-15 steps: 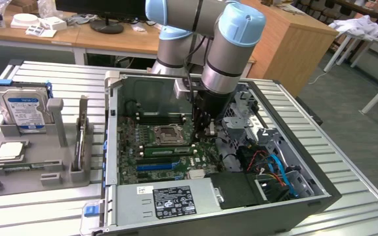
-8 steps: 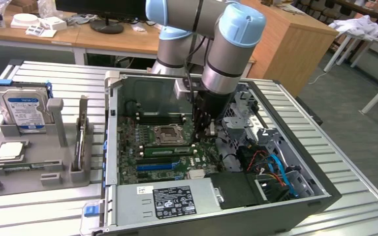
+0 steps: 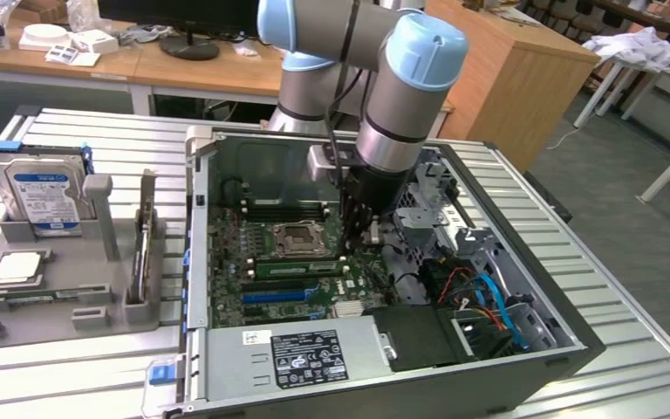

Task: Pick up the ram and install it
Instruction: 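Press down the ram until it locks into place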

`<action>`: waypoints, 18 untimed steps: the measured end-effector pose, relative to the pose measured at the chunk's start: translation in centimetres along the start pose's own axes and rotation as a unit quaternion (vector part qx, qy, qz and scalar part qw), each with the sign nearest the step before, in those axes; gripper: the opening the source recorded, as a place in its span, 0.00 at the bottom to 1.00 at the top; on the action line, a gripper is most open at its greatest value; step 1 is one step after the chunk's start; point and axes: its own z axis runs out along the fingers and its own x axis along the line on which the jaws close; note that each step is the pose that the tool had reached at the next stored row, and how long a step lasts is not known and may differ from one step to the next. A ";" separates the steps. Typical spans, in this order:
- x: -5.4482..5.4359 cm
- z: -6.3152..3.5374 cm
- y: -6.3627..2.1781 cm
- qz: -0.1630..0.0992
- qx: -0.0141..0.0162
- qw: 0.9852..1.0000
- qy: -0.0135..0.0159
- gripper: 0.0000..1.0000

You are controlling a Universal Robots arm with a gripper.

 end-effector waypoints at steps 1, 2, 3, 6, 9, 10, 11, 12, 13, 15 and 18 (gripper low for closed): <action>0.0 0.09 0.00 0.000 0.000 1.000 0.000 0.11; 0.0 0.18 0.00 0.000 0.000 1.000 0.000 0.11; 0.0 0.29 -0.01 0.000 0.000 1.000 0.000 0.11; 0.0 0.55 -0.01 0.000 0.000 1.000 0.000 0.11; 0.0 0.75 -0.01 0.000 0.000 1.000 0.000 0.11; 0.0 0.76 -0.01 0.000 0.000 1.000 0.000 0.11; 0.0 0.76 -0.01 0.000 0.000 1.000 0.000 0.11; 0.0 0.76 -0.01 0.000 0.000 1.000 0.000 0.11; 0.0 0.77 -0.01 0.000 0.000 1.000 0.000 0.11; 0.0 0.79 -0.02 0.000 0.000 1.000 0.000 0.11; -0.1 0.81 -0.02 0.000 0.000 1.000 0.000 0.11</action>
